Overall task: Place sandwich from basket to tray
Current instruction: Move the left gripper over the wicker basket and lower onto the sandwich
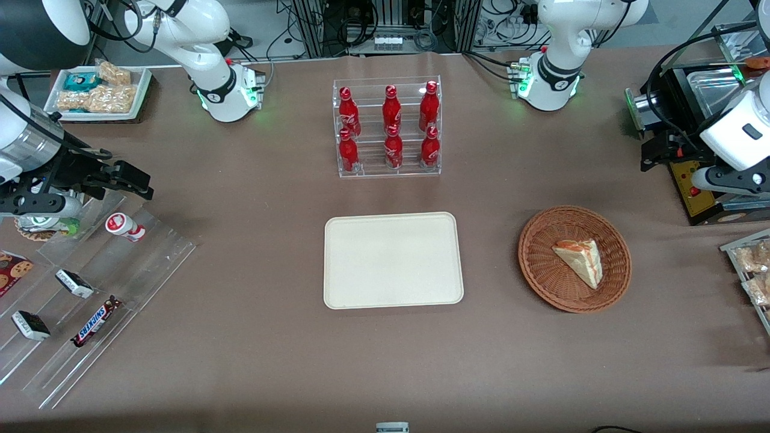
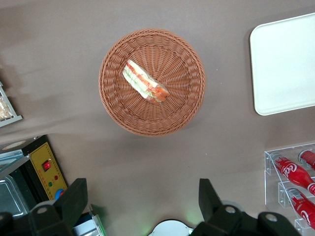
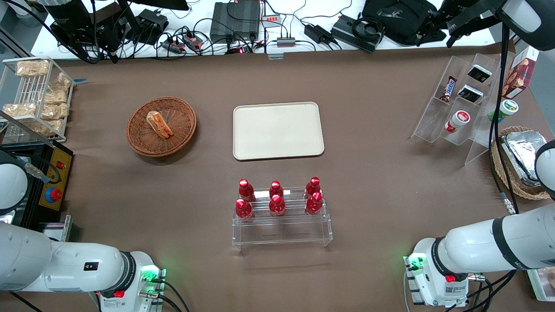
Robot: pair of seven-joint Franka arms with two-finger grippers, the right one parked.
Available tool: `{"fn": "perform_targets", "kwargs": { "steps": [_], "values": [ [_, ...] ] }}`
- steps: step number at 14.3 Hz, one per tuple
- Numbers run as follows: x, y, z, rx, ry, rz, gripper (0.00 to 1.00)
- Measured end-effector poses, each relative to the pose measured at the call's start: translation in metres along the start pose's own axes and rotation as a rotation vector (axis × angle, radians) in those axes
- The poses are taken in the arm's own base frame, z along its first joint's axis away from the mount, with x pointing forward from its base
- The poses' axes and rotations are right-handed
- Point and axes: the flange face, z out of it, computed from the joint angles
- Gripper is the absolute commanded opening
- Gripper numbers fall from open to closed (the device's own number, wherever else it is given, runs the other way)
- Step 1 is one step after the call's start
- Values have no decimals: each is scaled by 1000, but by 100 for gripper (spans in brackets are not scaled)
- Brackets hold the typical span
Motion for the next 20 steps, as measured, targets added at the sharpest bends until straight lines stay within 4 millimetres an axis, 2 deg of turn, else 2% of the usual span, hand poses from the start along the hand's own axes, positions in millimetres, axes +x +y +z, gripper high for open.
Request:
{"fn": "perform_targets", "kwargs": {
  "steps": [13,16,20],
  "values": [
    [0,-1,4,0,-21,-3,100],
    [10,-6,30,20,-52,-7,100],
    [35,-8,103,28,-36,-34,100]
  ]
}}
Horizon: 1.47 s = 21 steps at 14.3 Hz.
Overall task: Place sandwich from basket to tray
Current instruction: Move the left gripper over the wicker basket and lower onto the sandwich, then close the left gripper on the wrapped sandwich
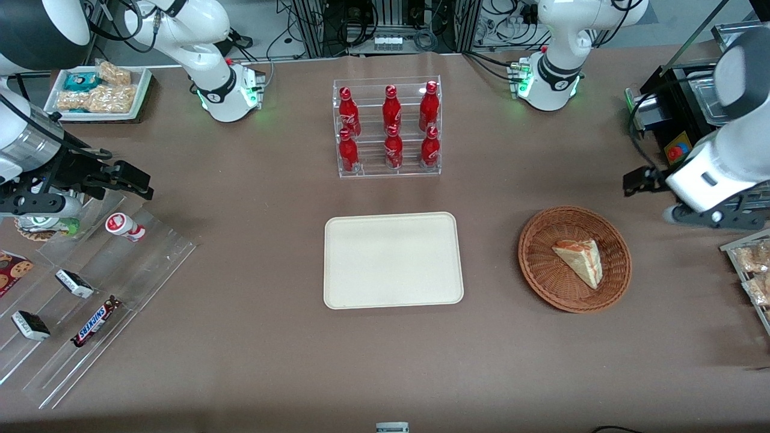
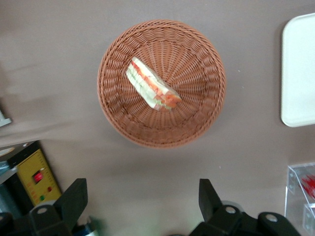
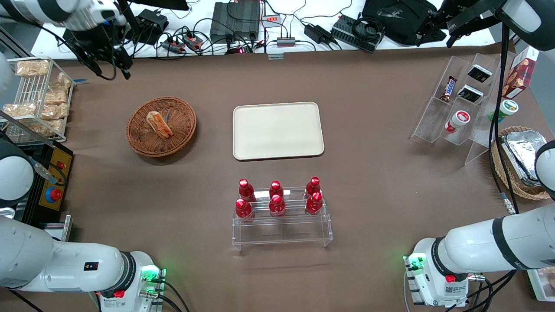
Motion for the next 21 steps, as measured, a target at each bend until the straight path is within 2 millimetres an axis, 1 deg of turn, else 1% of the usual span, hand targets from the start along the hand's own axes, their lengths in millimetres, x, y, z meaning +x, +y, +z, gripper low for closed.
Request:
{"fn": "perform_targets", "kwargs": {
  "steps": [4,7,9,11,14,15,16,17,18,19,20,21],
  "values": [
    [10,3,74,1,41,-20,100],
    [9,6,124,-1,95,-83,100],
    [7,8,154,-12,132,-226,100],
    [9,9,177,-29,147,-428,100],
    [20,10,206,-53,159,-670,100],
    [24,10,217,-60,164,-724,98],
    [27,10,227,-65,167,-763,83],
    [30,9,237,-68,165,-789,56],
    [31,9,245,-68,157,-816,26],
    [32,8,252,-68,148,-852,9],
    [32,7,256,-69,142,-888,4],
    [32,7,256,-70,140,-913,3]
  ]
}}
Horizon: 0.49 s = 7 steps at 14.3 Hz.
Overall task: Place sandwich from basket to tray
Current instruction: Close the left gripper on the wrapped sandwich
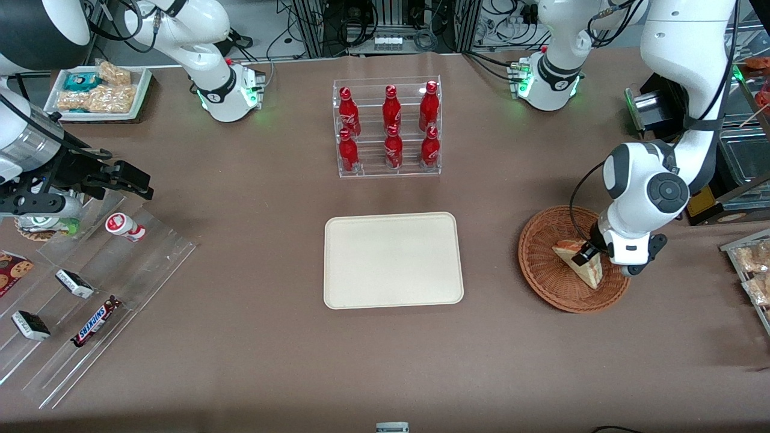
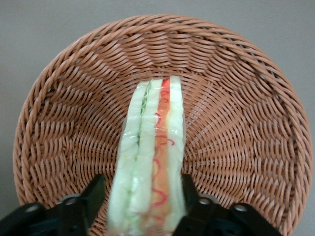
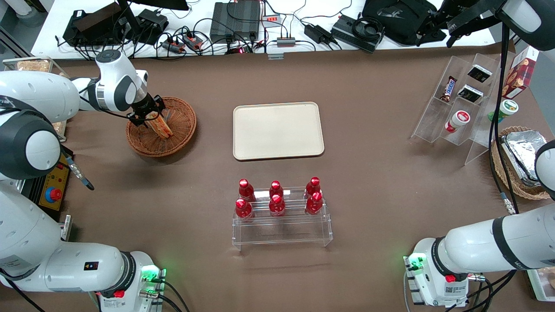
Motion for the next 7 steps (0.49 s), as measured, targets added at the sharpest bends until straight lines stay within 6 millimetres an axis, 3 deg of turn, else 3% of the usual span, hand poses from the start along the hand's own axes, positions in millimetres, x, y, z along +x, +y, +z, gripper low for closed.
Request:
{"fn": "perform_targets", "kwargs": {
  "steps": [4,7],
  "values": [
    [5,14,-23,8,-8,-9,3],
    [-14,60,-69,36,-36,63,3]
  ]
}}
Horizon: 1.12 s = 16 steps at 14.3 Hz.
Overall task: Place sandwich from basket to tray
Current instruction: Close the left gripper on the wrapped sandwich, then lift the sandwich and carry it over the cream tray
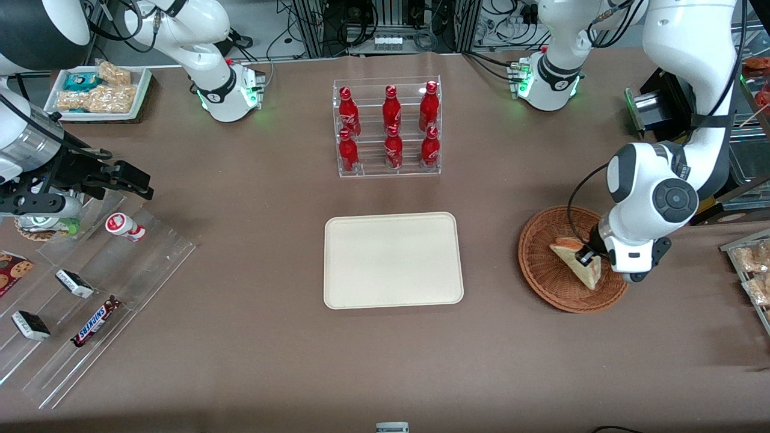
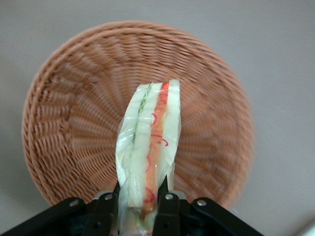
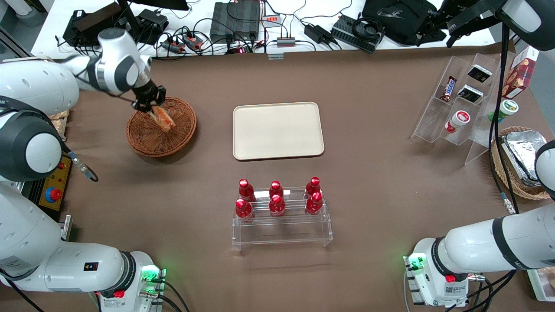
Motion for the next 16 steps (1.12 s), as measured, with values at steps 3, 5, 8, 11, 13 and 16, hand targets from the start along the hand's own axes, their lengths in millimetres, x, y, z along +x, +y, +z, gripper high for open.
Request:
{"fn": "perform_targets", "kwargs": {
  "steps": [3,5,8,11,13,16],
  "values": [
    [-56,57,-17,-23,23,127,5],
    [-108,101,-13,-38,33,234,5],
    [-187,166,8,-100,64,378,5],
    [-260,215,30,-149,77,470,5],
    [-299,241,38,-165,78,508,6],
    [-334,260,56,-160,89,547,13]
  ]
}}
